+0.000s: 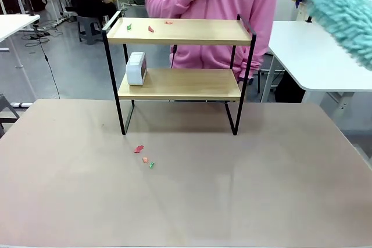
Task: Clean the shelf.
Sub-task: Clean the remaining tier of the Shelf with the Duster once objects are removed.
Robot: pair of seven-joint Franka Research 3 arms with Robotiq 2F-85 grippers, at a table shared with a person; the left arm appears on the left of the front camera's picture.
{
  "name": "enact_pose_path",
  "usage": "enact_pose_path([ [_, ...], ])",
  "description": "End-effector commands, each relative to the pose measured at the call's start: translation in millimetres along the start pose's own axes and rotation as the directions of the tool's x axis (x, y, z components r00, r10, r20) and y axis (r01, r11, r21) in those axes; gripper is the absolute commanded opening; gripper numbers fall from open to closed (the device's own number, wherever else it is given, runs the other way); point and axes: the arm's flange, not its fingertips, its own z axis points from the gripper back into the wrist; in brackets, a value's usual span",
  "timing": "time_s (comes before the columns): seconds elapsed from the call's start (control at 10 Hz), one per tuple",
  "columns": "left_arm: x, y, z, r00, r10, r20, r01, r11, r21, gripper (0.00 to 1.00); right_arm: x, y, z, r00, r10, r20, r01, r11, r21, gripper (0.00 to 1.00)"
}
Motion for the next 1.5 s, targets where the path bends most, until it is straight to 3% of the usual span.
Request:
enact_pose_path([
  [0.0,1,-1,-1,1.000,-0.023,0.016,0.023,1.000,-0.014,1.00,22,56,-82,0.993,0.057,-0.108,-0.069,0.991,-0.113,0.12],
  [0.2,1,-1,-1,1.000,-0.023,0.016,0.023,1.000,-0.014,1.00,20,82,-141,0.971,0.112,-0.211,-0.153,0.970,-0.188,0.12],
  [0.3,1,-1,-1,1.000,-0.023,0.016,0.023,1.000,-0.014,1.00,16,86,-140,0.960,0.178,-0.218,-0.212,0.967,-0.143,0.12],
  [0.4,1,-1,-1,1.000,-0.023,0.016,0.023,1.000,-0.014,1.00,19,86,-123,0.973,0.112,-0.200,-0.145,0.976,-0.159,0.12],
  [0.6,1,-1,-1,1.000,-0.023,0.016,0.023,1.000,-0.014,1.00,19,86,-123,0.973,0.112,-0.200,-0.145,0.976,-0.159,0.12],
  [0.7,1,-1,-1,1.000,-0.023,0.016,0.023,1.000,-0.014,1.00,17,93,-141,0.960,0.151,-0.237,-0.192,0.968,-0.161,0.12],
  [0.8,1,-1,-1,1.000,-0.023,0.016,0.023,1.000,-0.014,1.00,21,100,-146,0.965,0.147,-0.219,-0.190,0.963,-0.192,0.12],
  [0.9,1,-1,-1,1.000,-0.023,0.016,0.023,1.000,-0.014,1.00,39,122,-154,0.966,0.168,-0.198,-0.213,0.948,-0.235,0.12],
  [1.1,1,-1,-1,1.000,-0.023,0.016,0.023,1.000,-0.014,1.00,76,153,-173,0.953,0.173,-0.249,-0.252,0.908,-0.335,0.12],
  [1.3,1,-1,-1,1.000,-0.023,0.016,0.023,1.000,-0.014,1.00,99,161,-205,0.947,0.120,-0.297,-0.252,0.853,-0.457,0.12],
  [1.4,1,-1,-1,1.000,-0.023,0.016,0.023,1.000,-0.014,1.00,109,158,-217,0.956,0.075,-0.282,-0.218,0.825,-0.521,0.12],
])
